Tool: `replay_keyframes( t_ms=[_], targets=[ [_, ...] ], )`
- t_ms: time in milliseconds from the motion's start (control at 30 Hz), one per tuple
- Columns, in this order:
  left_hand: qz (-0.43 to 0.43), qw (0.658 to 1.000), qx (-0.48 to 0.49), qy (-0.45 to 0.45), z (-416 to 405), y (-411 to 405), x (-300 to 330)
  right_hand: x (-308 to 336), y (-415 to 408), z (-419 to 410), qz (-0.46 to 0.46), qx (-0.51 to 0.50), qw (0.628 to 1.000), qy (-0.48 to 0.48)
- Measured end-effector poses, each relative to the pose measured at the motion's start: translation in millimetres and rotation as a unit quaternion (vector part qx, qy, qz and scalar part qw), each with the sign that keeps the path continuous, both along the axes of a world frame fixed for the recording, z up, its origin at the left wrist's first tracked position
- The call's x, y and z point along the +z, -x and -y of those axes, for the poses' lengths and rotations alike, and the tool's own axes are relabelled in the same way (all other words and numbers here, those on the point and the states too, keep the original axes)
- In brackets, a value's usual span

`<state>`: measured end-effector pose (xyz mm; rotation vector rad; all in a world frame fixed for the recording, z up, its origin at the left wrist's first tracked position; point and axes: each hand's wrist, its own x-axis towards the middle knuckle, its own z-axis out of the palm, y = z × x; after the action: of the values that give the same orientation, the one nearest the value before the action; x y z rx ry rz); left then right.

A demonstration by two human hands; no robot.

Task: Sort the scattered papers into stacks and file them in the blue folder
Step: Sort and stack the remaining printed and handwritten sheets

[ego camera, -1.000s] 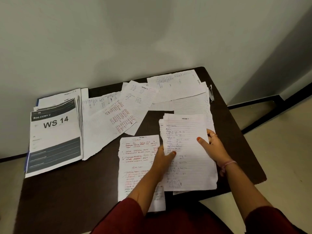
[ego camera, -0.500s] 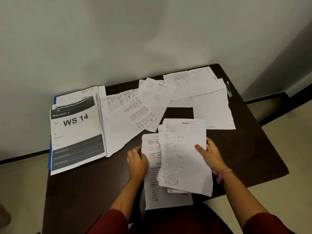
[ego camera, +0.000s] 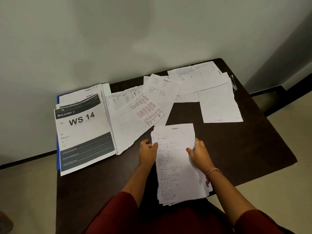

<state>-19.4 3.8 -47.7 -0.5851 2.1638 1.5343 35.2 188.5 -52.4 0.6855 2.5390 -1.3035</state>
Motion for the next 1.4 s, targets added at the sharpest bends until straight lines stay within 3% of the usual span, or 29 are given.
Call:
replay_keyframes(
  t_ms=[233, 467, 533, 700, 867, 1067, 1267, 1400],
  targets=[
    [0.000, 0.999, -0.046, -0.023, -0.4, -3.6, -4.1, -3.3, -3.0, 12.4, 0.013, 0.008, 0.999, -0.045],
    [-0.017, 0.995, -0.018, -0.092, 4.4, -6.4, 0.5, -9.6, -4.3, 10.7, 0.021, 0.024, 0.989, -0.141],
    [-0.012, 0.993, 0.004, -0.119, 8.1, -2.5, 1.4, -10.0, -0.8, 8.7, 0.012, -0.001, 0.996, -0.093],
    [0.007, 0.980, 0.060, -0.190, 14.6, 8.6, 3.3, -8.3, 2.7, 2.5, -0.037, -0.086, 0.979, 0.179],
    [0.018, 0.967, 0.117, -0.226, 13.0, 19.2, 9.1, -5.3, 4.3, -1.3, -0.039, -0.051, 0.970, 0.233],
    [0.044, 0.952, 0.090, -0.288, 9.7, 35.9, 19.5, -1.7, 13.5, -16.8, -0.028, -0.051, 0.956, 0.288],
    [0.019, 0.907, 0.096, -0.409, -3.9, 76.1, 37.6, 14.1, 26.0, -48.0, 0.004, -0.014, 0.941, 0.337],
    [0.029, 0.892, 0.108, -0.438, -24.2, 93.9, 46.0, 23.6, 36.8, -64.3, 0.005, 0.006, 0.941, 0.337]
  ],
)
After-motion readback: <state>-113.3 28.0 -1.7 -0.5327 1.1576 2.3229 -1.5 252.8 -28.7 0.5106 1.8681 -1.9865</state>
